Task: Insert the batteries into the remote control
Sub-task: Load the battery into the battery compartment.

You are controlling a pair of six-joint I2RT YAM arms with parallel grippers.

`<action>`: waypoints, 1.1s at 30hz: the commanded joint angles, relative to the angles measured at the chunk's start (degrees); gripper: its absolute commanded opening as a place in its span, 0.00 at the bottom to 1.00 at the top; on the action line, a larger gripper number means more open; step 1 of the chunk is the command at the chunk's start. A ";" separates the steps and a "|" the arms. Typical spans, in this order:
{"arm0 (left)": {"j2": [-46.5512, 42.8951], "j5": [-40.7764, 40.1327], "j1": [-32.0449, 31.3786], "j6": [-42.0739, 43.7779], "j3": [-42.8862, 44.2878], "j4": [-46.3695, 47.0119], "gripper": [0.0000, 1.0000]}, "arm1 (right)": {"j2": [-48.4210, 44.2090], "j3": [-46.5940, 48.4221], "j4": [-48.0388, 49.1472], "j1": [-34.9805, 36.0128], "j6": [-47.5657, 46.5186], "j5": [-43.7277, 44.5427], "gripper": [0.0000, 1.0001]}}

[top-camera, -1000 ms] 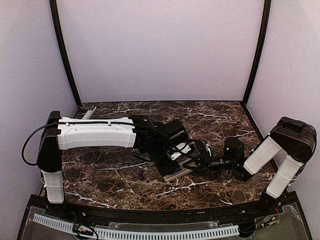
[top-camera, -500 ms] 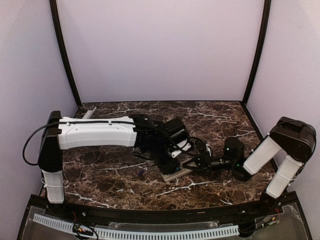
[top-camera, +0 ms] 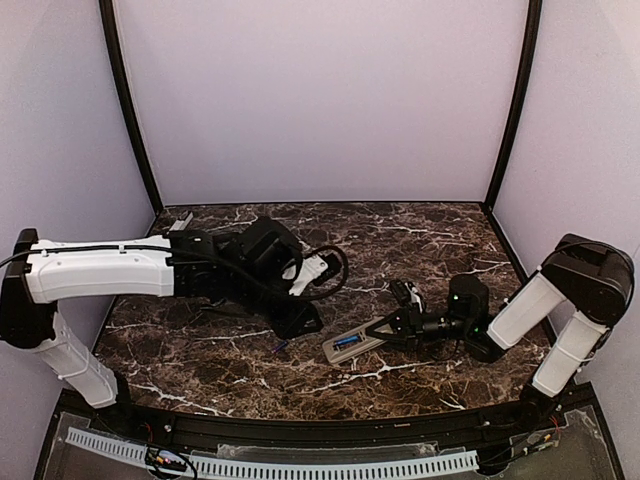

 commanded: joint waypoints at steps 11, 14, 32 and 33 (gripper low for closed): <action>-16.42 11.54 0.13 28.78 -20.46 19.63 0.32 | -3.37 2.80 -2.17 0.09 0.35 -6.75 0.00; -17.16 13.45 -0.16 34.38 -20.23 18.58 0.32 | -4.86 3.42 -5.15 0.24 -0.91 -8.25 0.00; -11.30 17.81 -1.35 46.35 -14.99 17.73 0.31 | -8.33 6.71 -21.19 0.33 -4.85 -8.04 0.00; -9.91 17.15 -1.37 44.31 -14.78 18.00 0.32 | -8.42 6.66 -22.39 0.36 -5.05 -7.55 0.00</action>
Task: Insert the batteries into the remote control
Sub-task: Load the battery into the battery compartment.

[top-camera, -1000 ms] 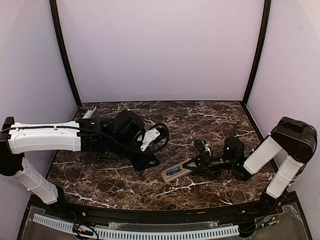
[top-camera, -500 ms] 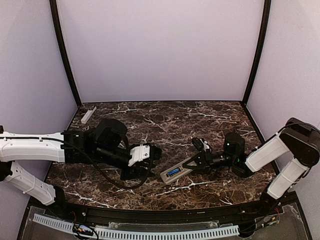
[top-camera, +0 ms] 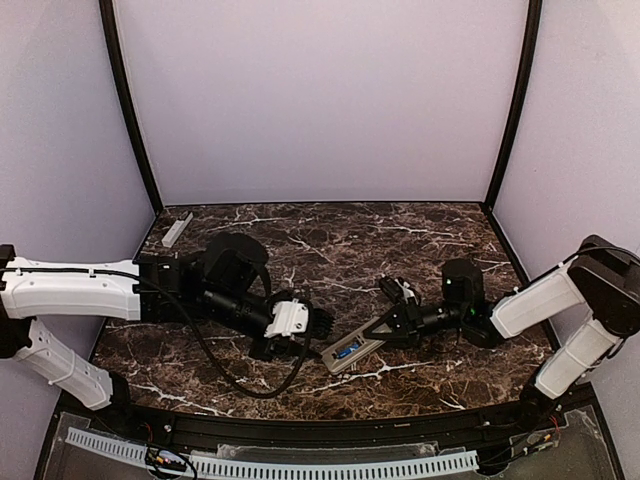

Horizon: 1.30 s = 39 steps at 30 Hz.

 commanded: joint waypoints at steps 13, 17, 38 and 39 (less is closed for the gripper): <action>11.78 -14.19 -0.41 -31.28 4.66 4.52 0.37 | -3.36 1.58 -17.51 0.34 -3.65 9.99 0.00; 12.28 -13.50 -0.43 -31.76 4.34 5.20 0.36 | -2.83 0.52 -12.91 0.31 -2.38 9.05 0.00; 15.87 -19.08 -2.75 -25.27 8.41 0.39 0.33 | -3.25 0.31 -11.14 0.34 -1.65 9.27 0.00; 16.18 -19.30 -3.15 -25.63 8.70 0.38 0.34 | -3.22 0.31 -10.87 0.32 -1.48 9.28 0.00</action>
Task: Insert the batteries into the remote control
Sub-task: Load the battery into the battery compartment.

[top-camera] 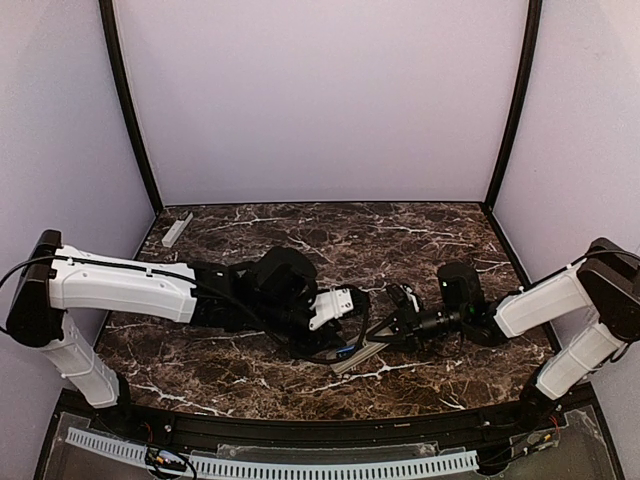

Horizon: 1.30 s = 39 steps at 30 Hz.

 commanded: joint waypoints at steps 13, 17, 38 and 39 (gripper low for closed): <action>7.77 -5.58 -1.62 -7.41 6.90 -5.44 0.36 | -1.31 -0.73 4.80 0.26 1.34 0.44 0.00; 8.94 -7.52 -1.66 -7.74 7.74 -6.16 0.36 | -1.40 -0.82 5.63 0.34 1.63 0.29 0.00; 12.63 -10.64 -1.63 -12.82 12.05 -8.25 0.31 | -1.80 -1.71 7.64 0.33 2.72 0.15 0.00; 12.69 -10.40 -1.62 -12.96 12.07 -8.24 0.33 | -1.89 -1.72 7.64 0.34 2.75 0.17 0.00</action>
